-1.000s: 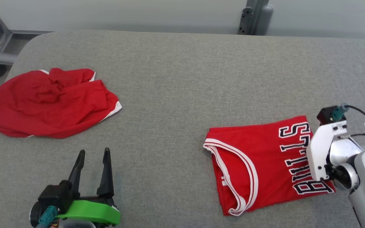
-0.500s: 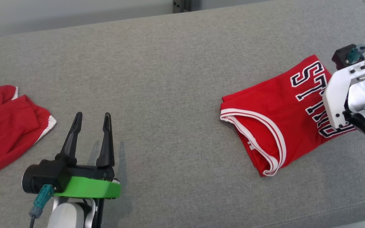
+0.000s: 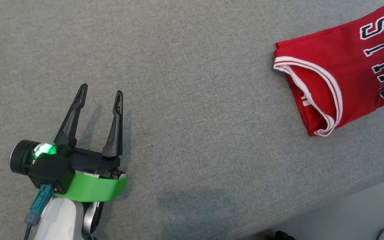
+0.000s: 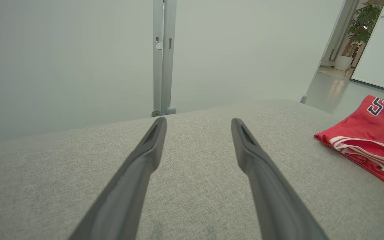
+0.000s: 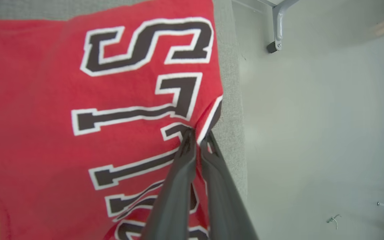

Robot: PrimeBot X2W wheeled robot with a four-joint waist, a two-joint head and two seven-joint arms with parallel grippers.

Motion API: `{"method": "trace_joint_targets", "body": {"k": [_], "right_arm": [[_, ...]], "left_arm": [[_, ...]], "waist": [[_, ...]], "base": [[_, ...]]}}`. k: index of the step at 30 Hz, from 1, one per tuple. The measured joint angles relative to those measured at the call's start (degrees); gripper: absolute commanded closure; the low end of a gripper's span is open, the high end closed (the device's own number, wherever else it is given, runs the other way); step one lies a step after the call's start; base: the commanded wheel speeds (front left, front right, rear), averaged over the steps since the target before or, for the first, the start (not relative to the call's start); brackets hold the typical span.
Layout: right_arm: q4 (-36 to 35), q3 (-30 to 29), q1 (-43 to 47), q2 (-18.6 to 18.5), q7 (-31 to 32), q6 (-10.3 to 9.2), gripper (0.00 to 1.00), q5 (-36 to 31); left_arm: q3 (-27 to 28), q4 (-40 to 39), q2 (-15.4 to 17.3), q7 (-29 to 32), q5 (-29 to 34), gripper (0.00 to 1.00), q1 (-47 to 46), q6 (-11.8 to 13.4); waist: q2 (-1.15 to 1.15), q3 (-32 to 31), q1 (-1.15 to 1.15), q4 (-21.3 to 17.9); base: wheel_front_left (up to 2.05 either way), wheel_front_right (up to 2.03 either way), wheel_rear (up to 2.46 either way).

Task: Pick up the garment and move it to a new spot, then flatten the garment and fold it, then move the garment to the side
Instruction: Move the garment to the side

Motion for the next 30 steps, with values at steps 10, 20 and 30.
{"method": "trace_joint_targets", "body": {"k": [10, 20, 30], "right_arm": [[7.5, -6.0, -2.1, -2.3, -11.5, 0.00, 1.00, -4.6], [12.8, -10.0, -4.4, 2.8, -22.7, 0.00, 0.00, -9.0], [10.7, -13.0, 2.7, 4.3, -32.2, 0.00, 0.00, -3.7]], "left_arm": [[-2.4, -7.5, 3.8, 3.7, 0.9, 0.00, -1.5, -0.2], [-2.9, -8.0, 4.2, 4.7, -0.3, 0.00, -1.6, -0.1], [-0.9, 2.2, 1.2, 1.2, -3.0, 0.00, 1.2, 2.7]], "waist": [[0.00, 7.0, 0.00, -2.6], [0.00, 9.2, 0.00, -3.8], [0.00, 2.6, 0.00, -2.1]], "base": [[0.00, 0.00, 0.00], [0.00, 0.00, 0.00], [0.00, 0.00, 0.00]]}}
